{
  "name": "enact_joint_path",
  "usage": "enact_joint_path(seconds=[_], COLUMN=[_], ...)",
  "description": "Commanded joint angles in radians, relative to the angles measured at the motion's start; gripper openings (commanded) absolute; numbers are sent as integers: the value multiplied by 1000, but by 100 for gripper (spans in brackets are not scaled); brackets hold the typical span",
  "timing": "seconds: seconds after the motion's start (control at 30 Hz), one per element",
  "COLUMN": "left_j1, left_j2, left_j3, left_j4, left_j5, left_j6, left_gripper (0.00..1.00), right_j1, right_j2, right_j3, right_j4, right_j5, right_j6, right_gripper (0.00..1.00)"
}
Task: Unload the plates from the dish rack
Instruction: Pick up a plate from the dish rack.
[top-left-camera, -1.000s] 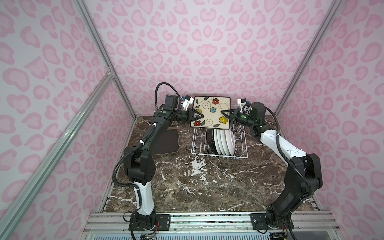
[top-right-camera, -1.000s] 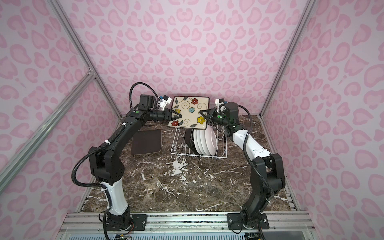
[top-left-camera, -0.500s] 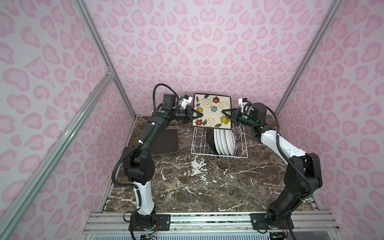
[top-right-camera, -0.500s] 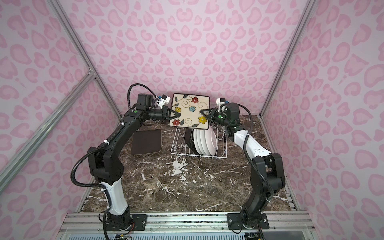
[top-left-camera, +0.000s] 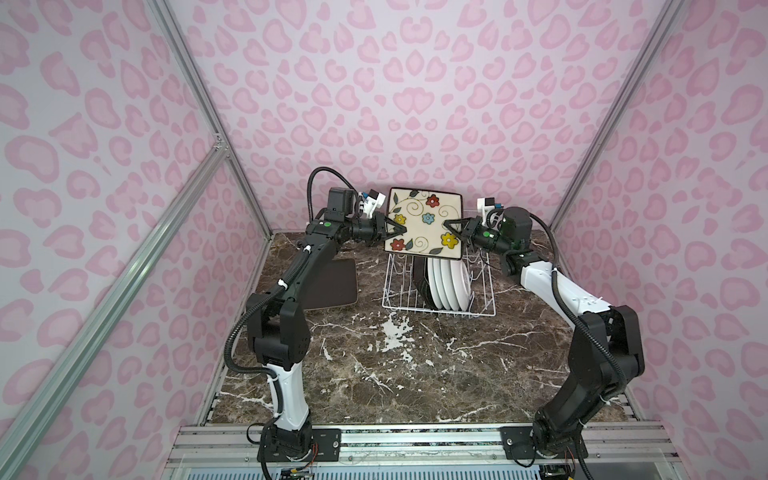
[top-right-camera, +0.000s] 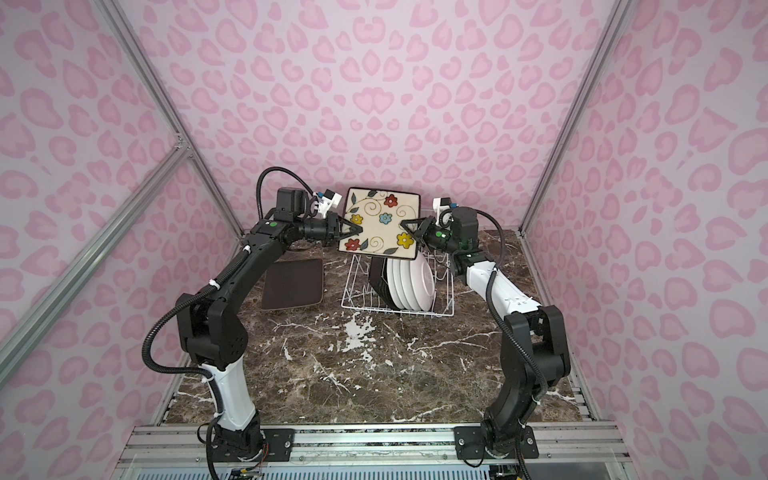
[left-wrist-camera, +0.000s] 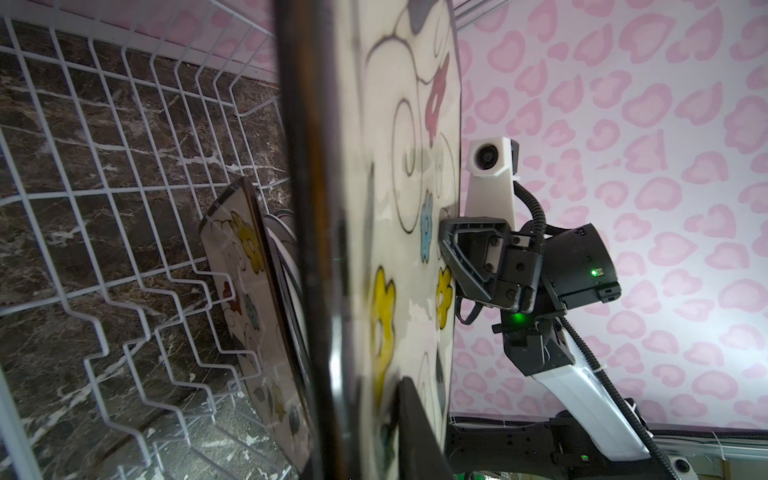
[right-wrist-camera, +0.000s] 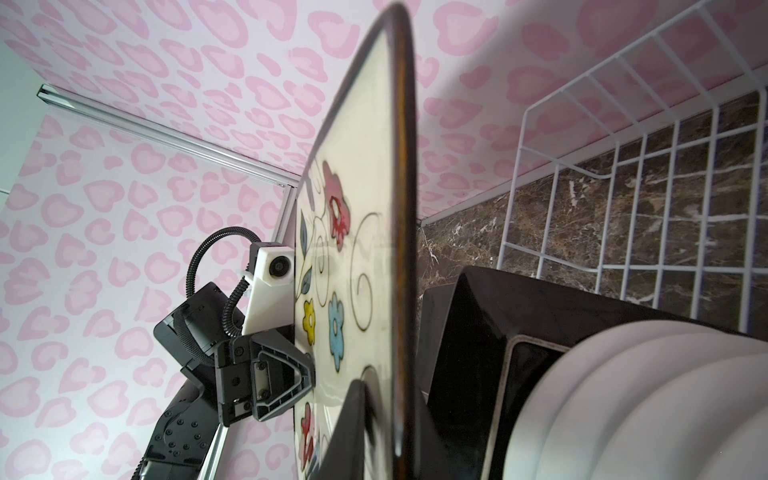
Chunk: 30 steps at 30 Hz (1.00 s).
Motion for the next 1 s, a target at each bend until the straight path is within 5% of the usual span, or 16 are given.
enact_joint_path(seconds=[0.0, 0.73, 0.97], left_j1=[-13, 0, 9], left_j2=[-22, -34, -35], left_j3=[-3, -22, -25], left_j4=[135, 222, 243], left_j5=[-19, -20, -22], left_j6=[71, -4, -28], left_gripper=[4, 4, 4], right_j1=[9, 6, 7], right_j2=[0, 6, 0], right_j3=[-5, 6, 19], right_j4=[41, 31, -16], right_j5=[-28, -21, 2], right_j6=[-1, -3, -36], right_gripper=[18, 43, 58])
